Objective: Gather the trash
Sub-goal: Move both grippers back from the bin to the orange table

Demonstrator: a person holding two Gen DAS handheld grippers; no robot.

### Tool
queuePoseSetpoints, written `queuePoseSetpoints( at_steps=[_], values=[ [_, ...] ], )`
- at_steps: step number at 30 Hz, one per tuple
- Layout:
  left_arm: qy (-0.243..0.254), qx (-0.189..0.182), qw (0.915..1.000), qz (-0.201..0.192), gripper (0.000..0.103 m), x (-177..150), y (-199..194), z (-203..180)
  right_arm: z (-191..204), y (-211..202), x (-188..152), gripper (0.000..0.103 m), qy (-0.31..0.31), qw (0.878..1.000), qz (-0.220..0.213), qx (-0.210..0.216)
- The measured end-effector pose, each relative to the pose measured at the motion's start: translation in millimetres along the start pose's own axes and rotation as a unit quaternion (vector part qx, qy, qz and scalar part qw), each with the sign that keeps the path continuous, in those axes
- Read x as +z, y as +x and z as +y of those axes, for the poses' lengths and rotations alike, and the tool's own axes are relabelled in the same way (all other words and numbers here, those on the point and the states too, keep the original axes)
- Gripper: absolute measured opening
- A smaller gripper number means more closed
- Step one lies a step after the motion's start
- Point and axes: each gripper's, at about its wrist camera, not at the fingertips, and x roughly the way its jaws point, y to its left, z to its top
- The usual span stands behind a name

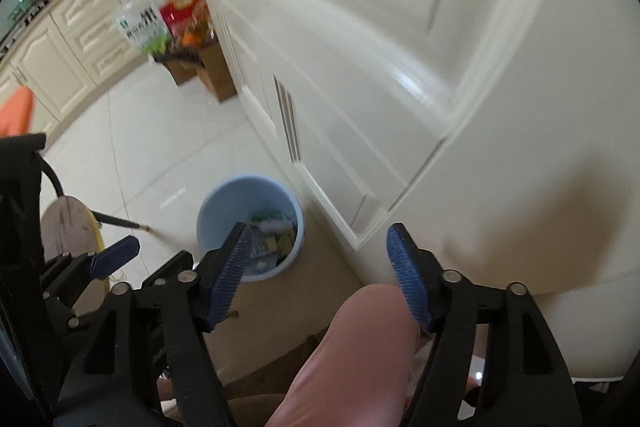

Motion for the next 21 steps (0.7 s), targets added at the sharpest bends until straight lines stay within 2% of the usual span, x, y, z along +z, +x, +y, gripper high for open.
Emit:
queuePoseSetpoints(
  at_steps=[3, 6, 12, 16, 21],
  values=[
    [-0.005, 0.0, 0.9997, -0.022, 0.051, -15, -40, 7, 7, -28, -1, 0.07, -0.009, 1.0, -0.019, 0.005],
    [-0.014, 0.008, 0.9989, -0.045, 0.06, -33, -79, 19, 18, -51, -4, 0.082, -0.018, 0.999, -0.044, 0.003],
    [-0.061, 0.033, 0.9944, -0.08, 0.06, -70, -141, 56, 60, -87, -8, 0.082, -0.053, 0.995, -0.073, 0.032],
    [-0.1, 0.061, 0.9883, -0.098, 0.06, -95, -172, 87, 98, -106, -11, 0.082, -0.086, 0.99, -0.092, 0.06],
    [-0.158, 0.11, 0.9745, -0.115, 0.06, -135, -205, 132, 151, -121, -19, 0.082, -0.133, 0.98, -0.109, 0.096]
  ],
)
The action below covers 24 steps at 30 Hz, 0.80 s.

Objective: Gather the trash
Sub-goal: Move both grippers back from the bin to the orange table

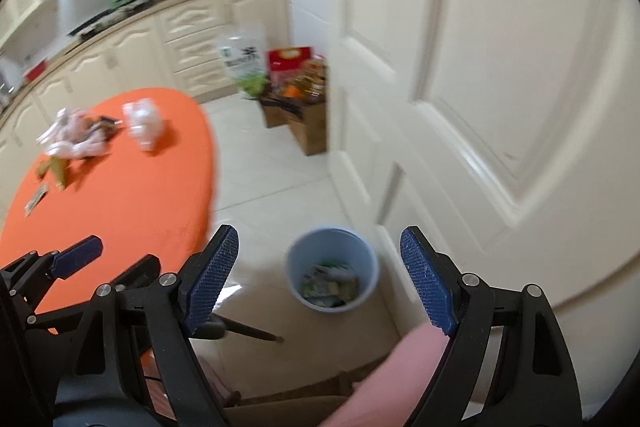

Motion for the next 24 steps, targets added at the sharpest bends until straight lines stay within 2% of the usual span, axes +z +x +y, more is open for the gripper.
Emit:
queuePoseSetpoints(
  at_steps=[9, 15, 17, 24],
  values=[
    [-0.089, 0.06, 0.9942, -0.003, 0.06, -25, -32, 84, 101, 6, 4, 0.082, -0.078, 0.994, -0.001, 0.082],
    [-0.157, 0.107, 0.9817, 0.007, 0.06, -39, -45, 146, 172, 23, 11, 0.082, -0.125, 0.982, 0.016, 0.14],
    [-0.177, 0.12, 0.9767, 0.012, 0.06, -34, -47, 167, 197, 30, 12, 0.082, -0.141, 0.977, 0.024, 0.157],
    [-0.222, 0.158, 0.9618, 0.023, 0.06, -33, -45, 224, 267, 60, 22, 0.082, -0.174, 0.959, 0.055, 0.217]
  ],
)
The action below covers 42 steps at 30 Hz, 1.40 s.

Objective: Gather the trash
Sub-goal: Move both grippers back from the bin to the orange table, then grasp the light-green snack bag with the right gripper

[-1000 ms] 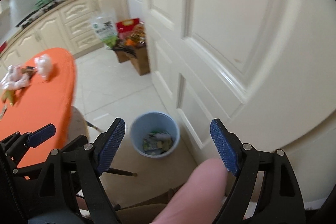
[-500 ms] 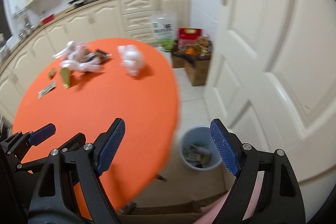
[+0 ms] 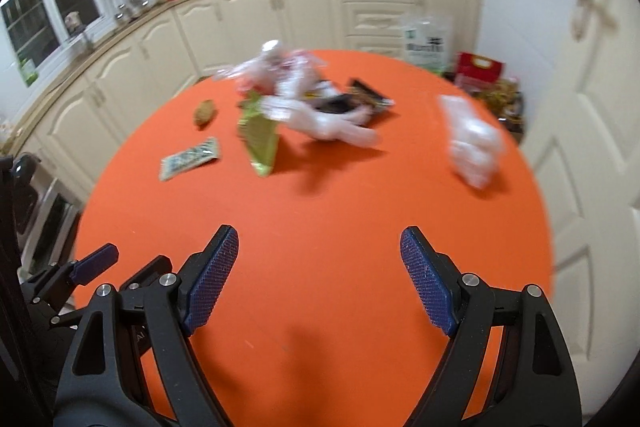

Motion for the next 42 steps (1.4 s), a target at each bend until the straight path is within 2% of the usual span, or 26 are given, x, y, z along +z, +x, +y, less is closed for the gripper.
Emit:
queuePoseSetpoints(
  at_steps=[3, 6, 18, 21, 24, 29, 33, 38, 42],
  values=[
    [-0.011, 0.002, 0.9999, 0.007, 0.06, 17, 15, 8, 12, 19, 11, 0.082, -0.011, 1.0, 0.011, 0.013],
    [-0.02, 0.001, 0.9997, 0.016, 0.06, 33, 34, 17, 21, 40, 22, 0.071, -0.012, 0.999, 0.028, 0.026],
    [-0.038, -0.006, 0.9985, 0.038, 0.06, 78, 86, 46, 30, 100, 58, 0.069, 0.003, 0.998, 0.062, 0.016],
    [-0.041, -0.011, 0.9982, 0.042, 0.06, 83, 93, 50, 32, 109, 63, 0.059, 0.004, 0.997, 0.07, 0.017],
    [-0.043, -0.013, 0.998, 0.045, 0.06, 87, 97, 54, 36, 116, 67, 0.056, -0.004, 0.997, 0.075, 0.012],
    [-0.043, -0.018, 0.9979, 0.045, 0.066, 92, 103, 54, 45, 117, 67, 0.043, -0.021, 0.997, 0.071, 0.006],
    [-0.041, -0.013, 0.998, 0.047, 0.067, 93, 105, 50, 47, 116, 64, 0.014, -0.021, 0.997, 0.075, 0.023],
    [-0.048, -0.018, 0.9972, 0.054, 0.067, 94, 106, 47, 44, 96, 58, 0.013, -0.03, 0.998, 0.049, 0.031],
    [-0.052, -0.016, 0.9968, 0.058, 0.068, 94, 104, 40, 39, 76, 55, 0.012, -0.025, 0.997, 0.042, 0.062]
  ],
)
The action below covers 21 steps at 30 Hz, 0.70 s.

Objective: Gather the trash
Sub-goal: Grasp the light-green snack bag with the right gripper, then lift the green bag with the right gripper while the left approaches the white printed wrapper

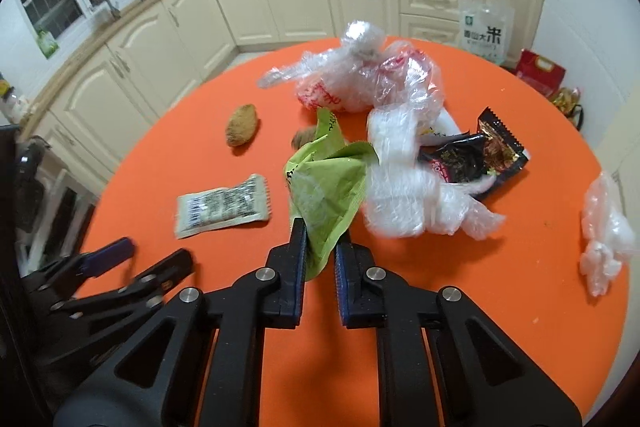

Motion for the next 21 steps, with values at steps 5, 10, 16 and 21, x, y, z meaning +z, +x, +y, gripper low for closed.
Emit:
queuePoseSetpoints(
  at_steps=[5, 10, 16, 21],
  values=[
    [0.004, 0.008, 1.0, -0.001, 0.068, 1, -2, -10, -10, -30, -11, 0.012, 0.001, 1.0, -0.021, 0.02],
    [0.0, 0.007, 0.9999, 0.009, 0.068, 7, 3, -18, -29, -54, -21, 0.011, 0.013, 0.999, -0.036, 0.033],
    [-0.001, 0.019, 0.9998, 0.008, 0.068, 18, 12, -32, -56, -57, -32, 0.011, 0.034, 0.999, -0.029, -0.005],
    [0.011, 0.025, 0.9996, 0.006, 0.069, 21, 23, -46, -76, -45, -44, 0.011, 0.045, 0.999, 0.004, -0.009]
  ],
)
